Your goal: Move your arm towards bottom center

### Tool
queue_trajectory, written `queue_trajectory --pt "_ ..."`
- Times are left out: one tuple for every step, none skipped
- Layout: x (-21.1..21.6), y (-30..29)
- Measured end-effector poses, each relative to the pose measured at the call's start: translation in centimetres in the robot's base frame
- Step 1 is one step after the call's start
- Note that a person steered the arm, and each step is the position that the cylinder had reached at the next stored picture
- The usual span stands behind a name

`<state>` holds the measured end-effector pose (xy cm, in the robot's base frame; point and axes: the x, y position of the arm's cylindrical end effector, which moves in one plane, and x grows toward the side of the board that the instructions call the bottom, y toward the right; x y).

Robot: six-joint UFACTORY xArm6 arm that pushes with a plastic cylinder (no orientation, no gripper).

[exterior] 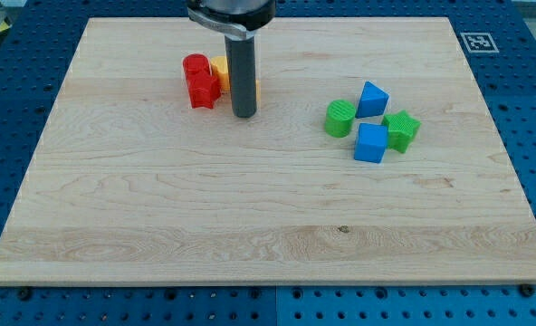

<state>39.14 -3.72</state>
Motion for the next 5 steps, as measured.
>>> queue_trajectory --pt "-0.3 0.0" --pt "2.8 0.3" --pt "10.0 1.7" --pt "17.0 1.9" --pt "19.2 -5.1"
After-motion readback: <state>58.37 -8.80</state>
